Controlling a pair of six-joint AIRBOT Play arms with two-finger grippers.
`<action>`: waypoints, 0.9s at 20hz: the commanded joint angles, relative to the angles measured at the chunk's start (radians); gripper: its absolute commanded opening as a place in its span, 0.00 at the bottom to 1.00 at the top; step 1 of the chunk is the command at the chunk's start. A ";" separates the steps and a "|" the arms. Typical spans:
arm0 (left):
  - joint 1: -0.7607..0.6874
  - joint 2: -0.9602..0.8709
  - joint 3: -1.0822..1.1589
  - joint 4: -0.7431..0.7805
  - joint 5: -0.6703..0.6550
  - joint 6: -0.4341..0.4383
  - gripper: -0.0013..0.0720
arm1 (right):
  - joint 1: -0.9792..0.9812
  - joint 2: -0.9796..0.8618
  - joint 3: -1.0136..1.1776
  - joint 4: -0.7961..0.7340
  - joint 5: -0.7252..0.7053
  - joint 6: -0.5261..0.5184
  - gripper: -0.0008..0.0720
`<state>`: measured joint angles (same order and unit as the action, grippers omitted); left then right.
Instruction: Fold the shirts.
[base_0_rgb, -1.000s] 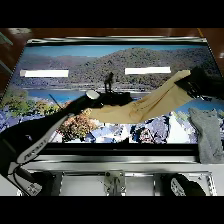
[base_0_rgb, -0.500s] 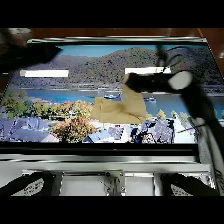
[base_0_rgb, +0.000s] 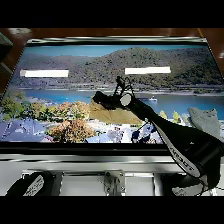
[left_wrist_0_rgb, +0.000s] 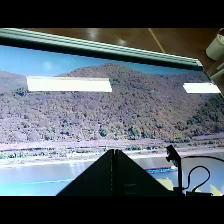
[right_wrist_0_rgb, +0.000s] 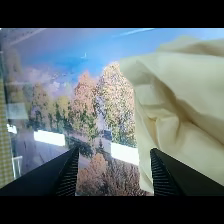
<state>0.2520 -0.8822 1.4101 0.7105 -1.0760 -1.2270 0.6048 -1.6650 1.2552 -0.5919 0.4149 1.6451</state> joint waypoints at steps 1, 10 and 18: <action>0.011 0.016 -0.046 0.001 -0.035 -0.006 0.07 | -0.055 0.049 0.001 -0.031 0.098 -0.046 0.79; 0.011 0.016 -0.077 0.001 -0.037 -0.016 0.07 | -0.568 0.269 -0.032 -0.663 0.822 0.008 0.95; 0.009 0.016 -0.077 0.001 -0.046 -0.043 0.07 | -0.574 0.094 -0.184 -0.357 0.599 -0.092 0.95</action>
<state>0.2626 -0.8669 1.3331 0.7113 -1.1149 -1.2625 0.0231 -1.5059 1.0985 -1.0603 1.0859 1.6016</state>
